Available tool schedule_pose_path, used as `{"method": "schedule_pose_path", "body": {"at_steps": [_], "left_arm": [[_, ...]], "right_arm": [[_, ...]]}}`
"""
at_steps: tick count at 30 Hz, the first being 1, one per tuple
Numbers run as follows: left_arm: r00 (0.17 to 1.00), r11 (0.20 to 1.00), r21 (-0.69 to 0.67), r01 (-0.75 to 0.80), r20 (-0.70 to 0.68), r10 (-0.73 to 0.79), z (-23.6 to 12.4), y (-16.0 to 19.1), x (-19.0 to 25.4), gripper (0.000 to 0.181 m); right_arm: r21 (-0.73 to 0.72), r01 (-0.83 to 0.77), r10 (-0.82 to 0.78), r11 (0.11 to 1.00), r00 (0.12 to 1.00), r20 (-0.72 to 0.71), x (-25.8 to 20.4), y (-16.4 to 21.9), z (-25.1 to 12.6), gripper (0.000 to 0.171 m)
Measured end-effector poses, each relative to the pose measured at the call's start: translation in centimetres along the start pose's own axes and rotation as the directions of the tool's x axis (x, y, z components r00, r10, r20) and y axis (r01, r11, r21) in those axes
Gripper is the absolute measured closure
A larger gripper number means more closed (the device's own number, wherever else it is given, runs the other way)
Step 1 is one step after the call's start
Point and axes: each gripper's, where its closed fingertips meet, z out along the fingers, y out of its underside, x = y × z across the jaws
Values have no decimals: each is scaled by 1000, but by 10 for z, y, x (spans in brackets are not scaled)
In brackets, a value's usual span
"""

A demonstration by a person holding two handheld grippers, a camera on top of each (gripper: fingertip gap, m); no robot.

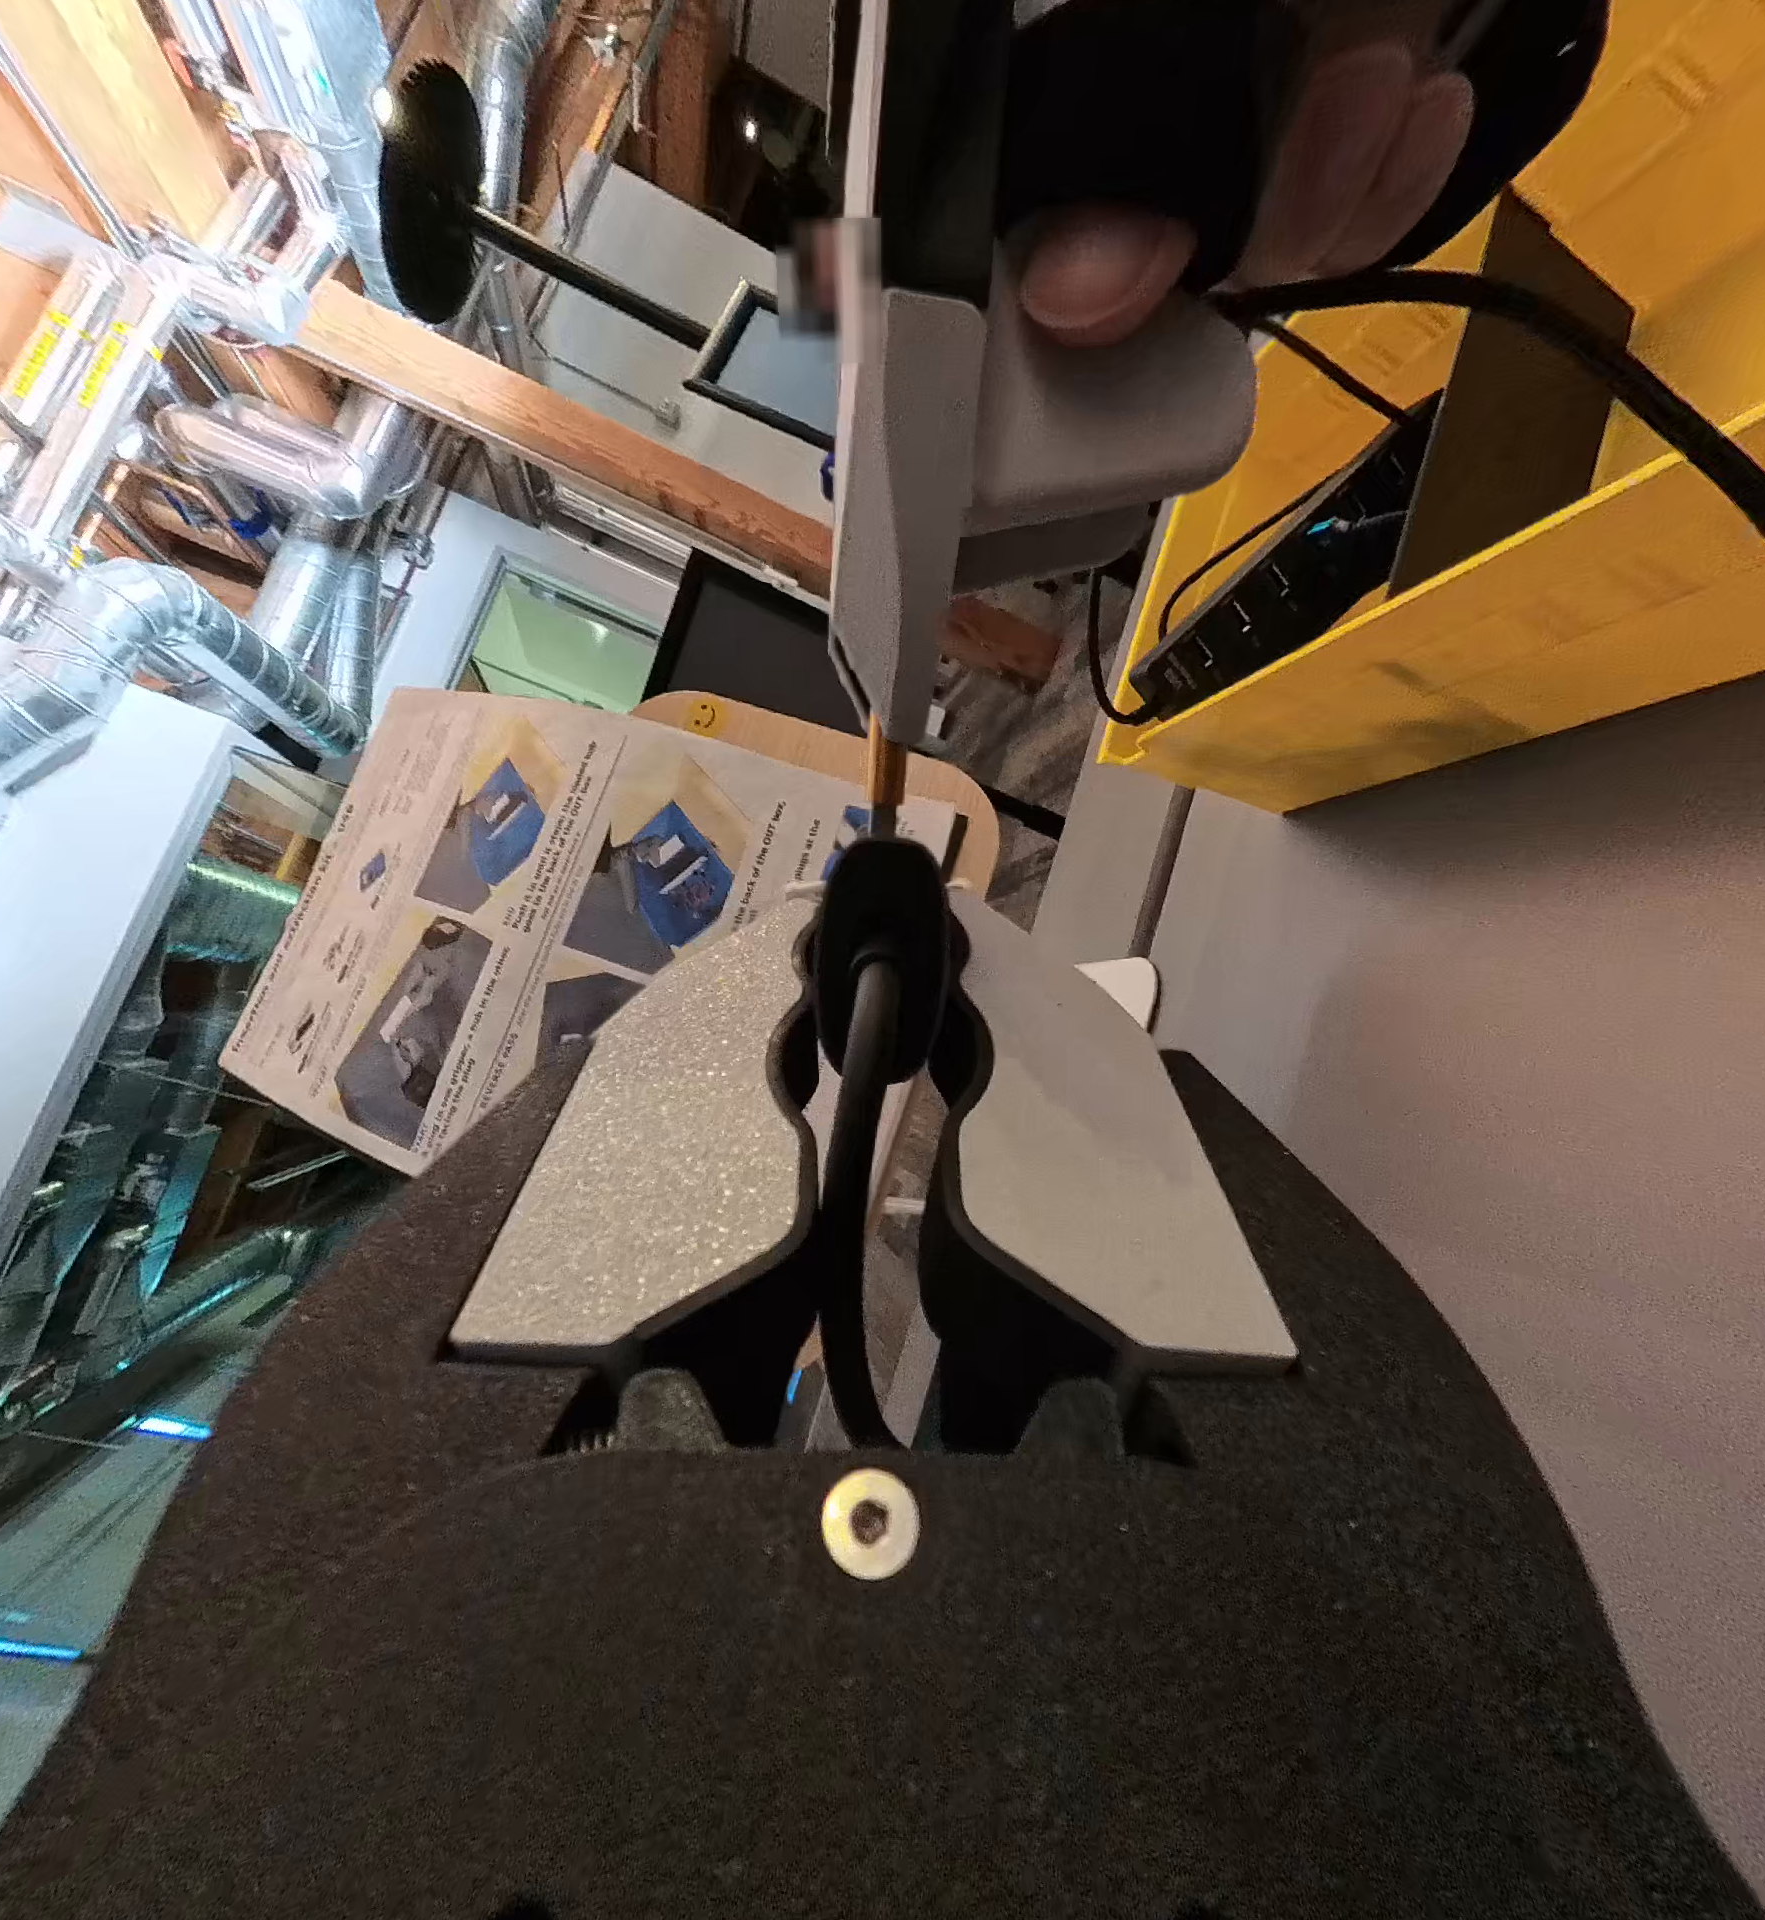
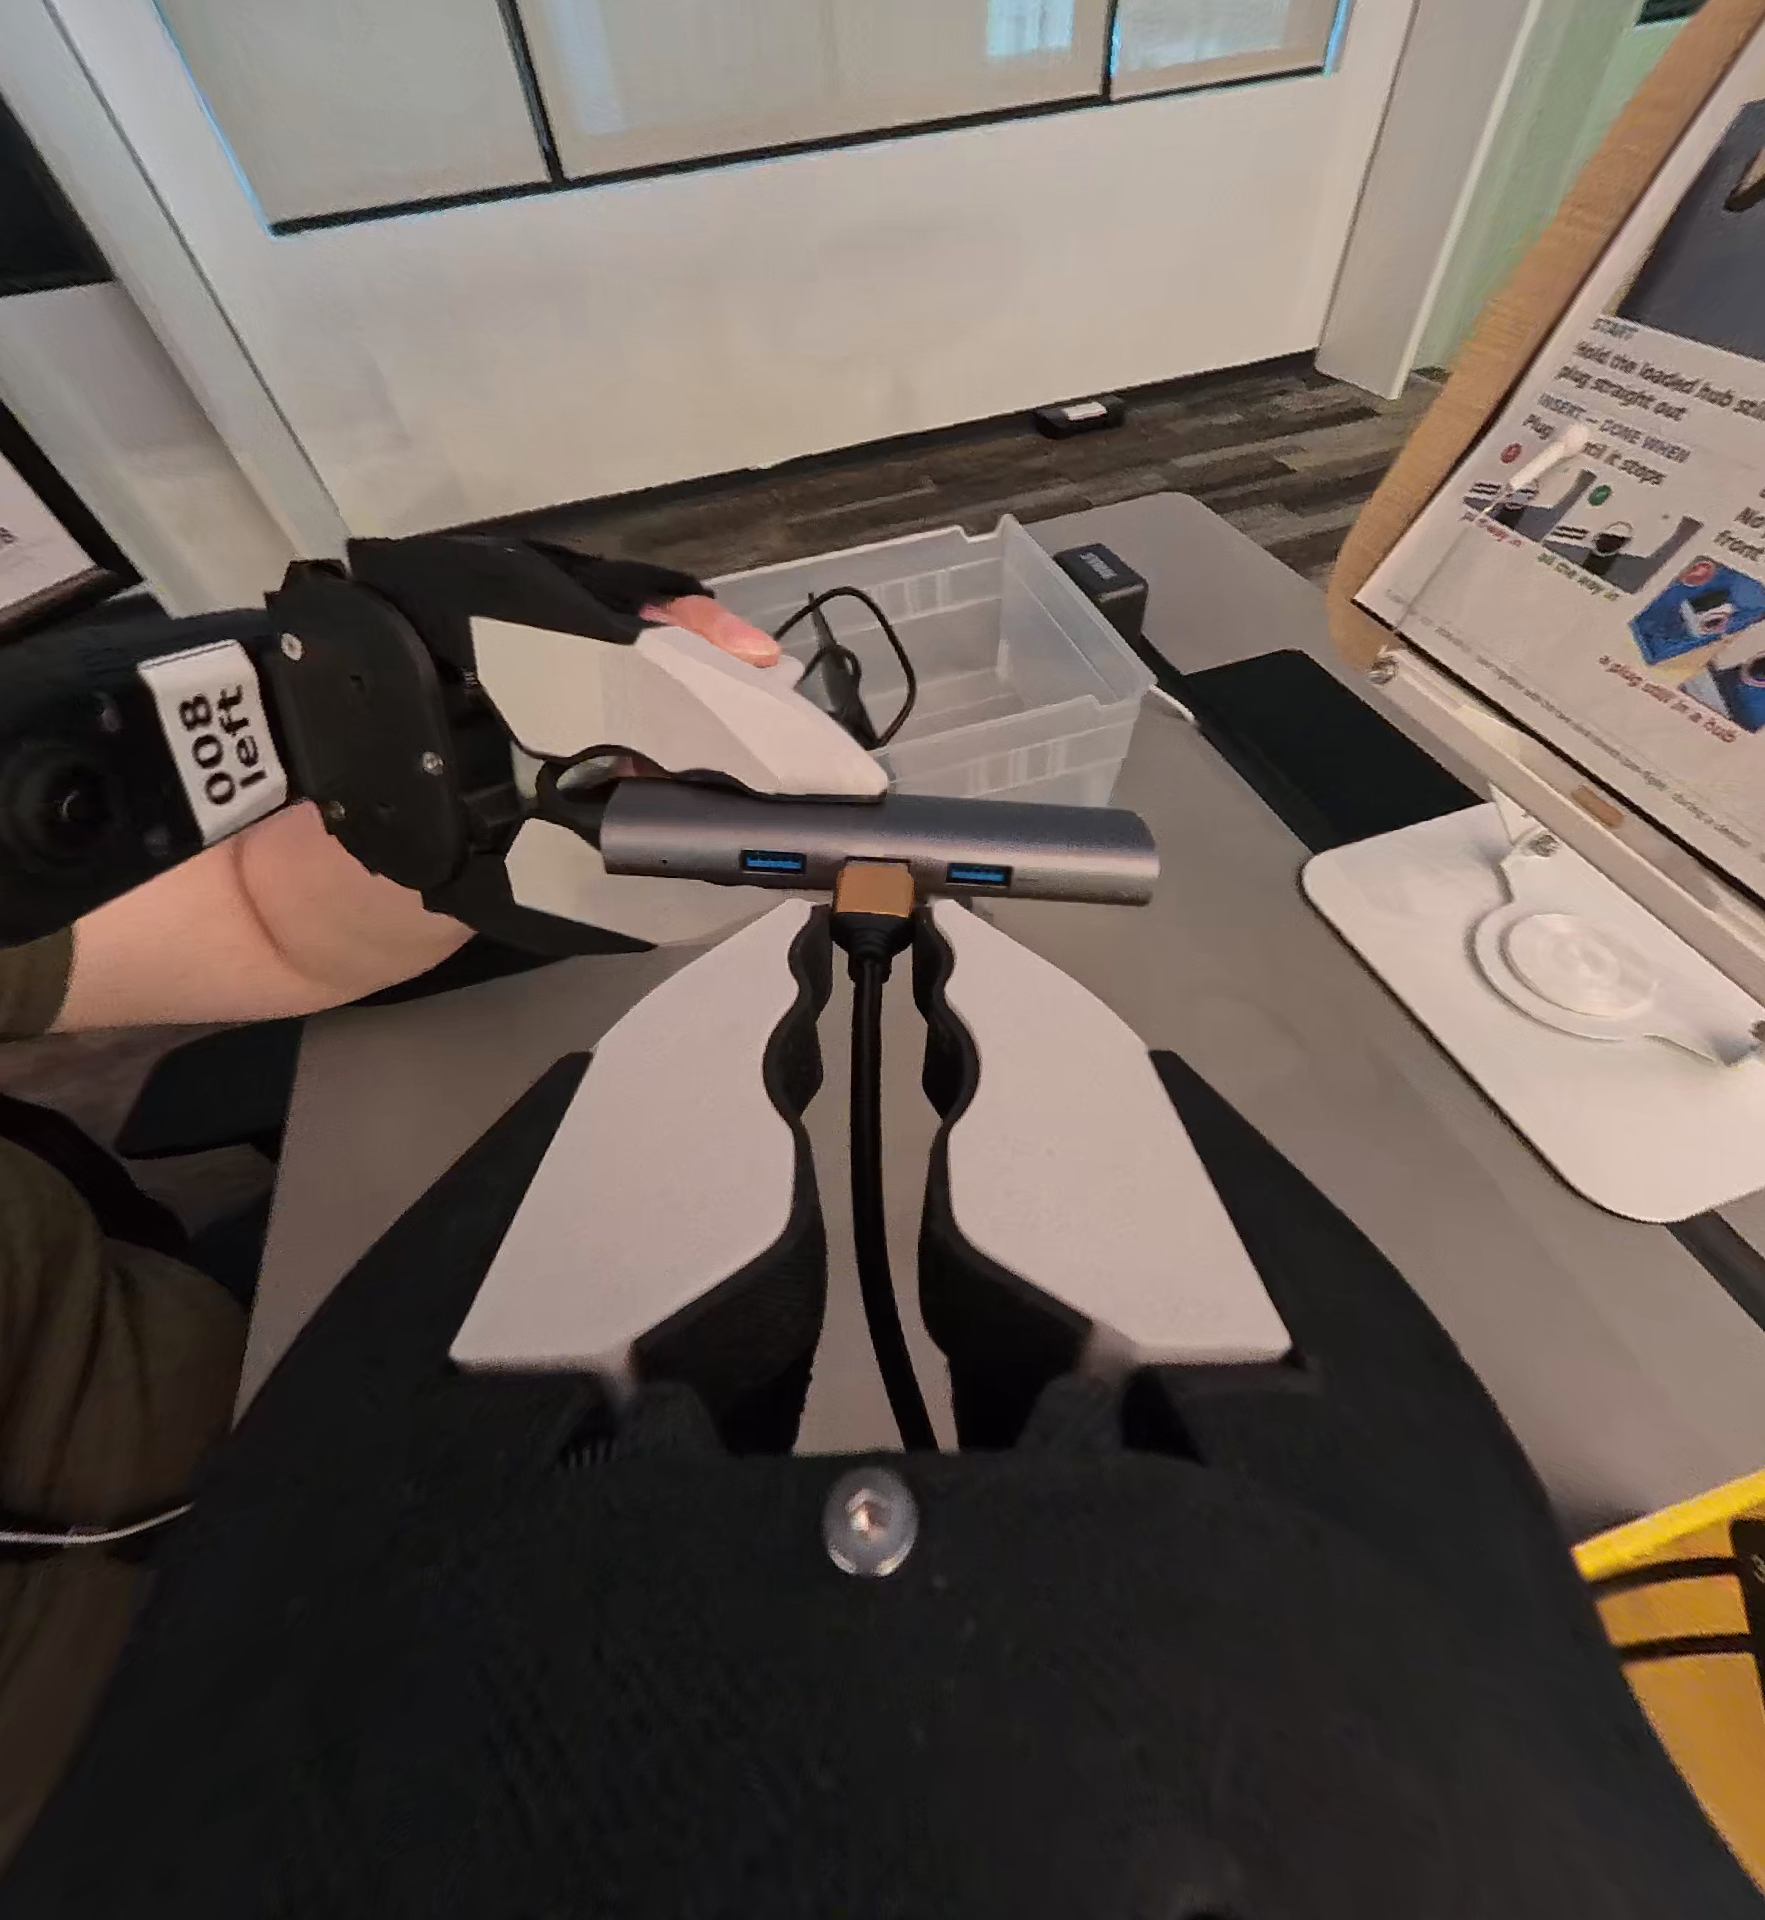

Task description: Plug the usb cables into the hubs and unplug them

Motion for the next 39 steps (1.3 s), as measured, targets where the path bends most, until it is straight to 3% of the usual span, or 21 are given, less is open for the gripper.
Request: {"method": "schedule_pose_path", "body": {"at_steps": [16,33,39], "left_arm": [[999,998,-48,42,31,-41,2,5,-5,162],[994,998,47,29,102,-34,-9,-12,-12,165],[993,999,36,11,117,-15,-11,-14,-13,165]], "right_arm": [[-92,161,-183,983,920,-346,-7,-14,3,155],[-19,66,-69,998,976,-206,-23,-18,-6,155],[-35,98,-104,995,964,-245,-24,-19,-4,155]]}}
